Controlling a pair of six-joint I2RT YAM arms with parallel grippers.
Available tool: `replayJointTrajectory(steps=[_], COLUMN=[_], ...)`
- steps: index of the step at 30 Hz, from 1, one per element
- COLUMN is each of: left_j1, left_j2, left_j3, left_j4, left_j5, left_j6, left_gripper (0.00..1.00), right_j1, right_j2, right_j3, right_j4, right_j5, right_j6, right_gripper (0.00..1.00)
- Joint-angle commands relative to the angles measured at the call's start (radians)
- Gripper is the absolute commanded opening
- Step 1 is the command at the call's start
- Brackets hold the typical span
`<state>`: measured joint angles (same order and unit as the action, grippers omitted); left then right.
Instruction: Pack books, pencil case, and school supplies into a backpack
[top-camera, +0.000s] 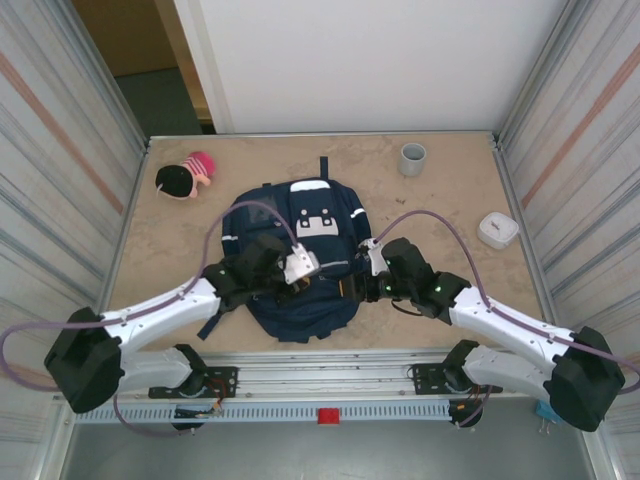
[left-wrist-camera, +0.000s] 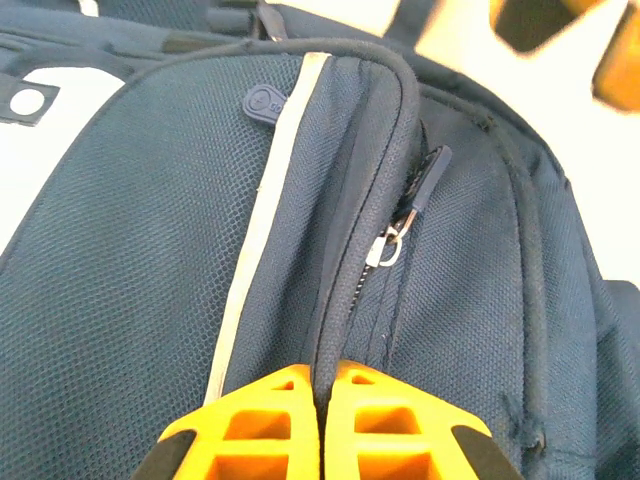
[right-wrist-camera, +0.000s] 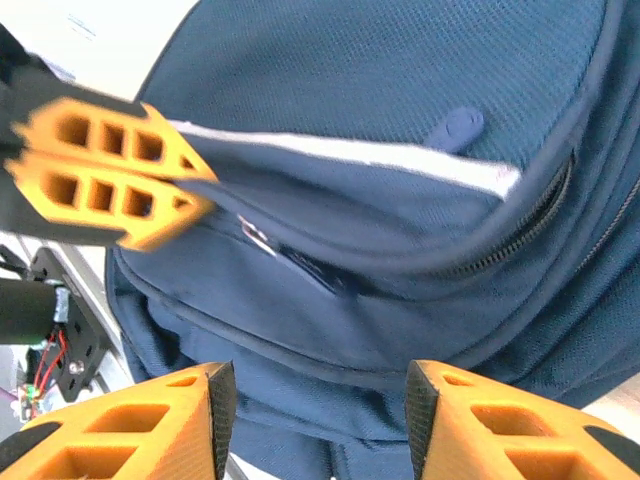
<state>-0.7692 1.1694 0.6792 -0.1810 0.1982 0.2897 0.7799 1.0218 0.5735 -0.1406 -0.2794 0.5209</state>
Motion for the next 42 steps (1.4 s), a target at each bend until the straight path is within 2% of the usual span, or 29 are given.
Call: replayJointTrajectory(steps=[1, 4, 8, 11, 19, 23, 26, 30, 35, 37, 42], left_j1=[0.07, 0.092, 0.094, 0.093, 0.093, 0.093, 0.092, 0.094, 0.094, 0.094, 0.094], left_j2=[-0.076, -0.094, -0.084, -0.076, -0.077, -0.077, -0.077, -0.081, -0.081, -0.082, -0.082], left_j3=[-0.016, -0.021, -0.014, -0.011, -0.009, -0.009, -0.007, -0.005, -0.008, -0.009, -0.007], left_j4=[0.062, 0.061, 0.046, 0.044, 0.049, 0.065, 0.068, 0.063, 0.057, 0.057, 0.061], left_j5=[0.178, 0.213, 0.24, 0.253, 0.265, 0.27, 0.265, 0.236, 0.216, 0.212, 0.225], left_j6=[-0.14, -0.158, -0.146, -0.146, -0.146, -0.151, -0.154, -0.155, -0.154, -0.156, -0.153], left_gripper=[0.0, 0.0, 0.0, 0.0, 0.0, 0.0, 0.0, 0.0, 0.0, 0.0, 0.0], right_j1=[0.01, 0.039, 0.081, 0.081, 0.07, 0.065, 0.073, 0.094, 0.099, 0.098, 0.11], right_j2=[0.021, 0.059, 0.105, 0.118, 0.158, 0.212, 0.246, 0.24, 0.193, 0.176, 0.171], right_j3=[0.005, 0.023, 0.066, 0.09, 0.139, 0.178, 0.205, 0.221, 0.204, 0.202, 0.215], right_j4=[0.089, 0.108, 0.092, 0.074, 0.064, 0.068, 0.064, 0.024, -0.009, -0.013, -0.01], right_j5=[-0.068, -0.058, 0.018, 0.038, 0.041, 0.006, -0.027, -0.001, 0.054, 0.055, 0.041], right_j6=[-0.039, -0.065, -0.103, -0.127, -0.154, -0.171, -0.182, -0.191, -0.184, -0.183, -0.18], right_gripper=[0.5, 0.5, 0.51, 0.51, 0.57, 0.55, 0.49, 0.27, 0.09, 0.04, 0.05])
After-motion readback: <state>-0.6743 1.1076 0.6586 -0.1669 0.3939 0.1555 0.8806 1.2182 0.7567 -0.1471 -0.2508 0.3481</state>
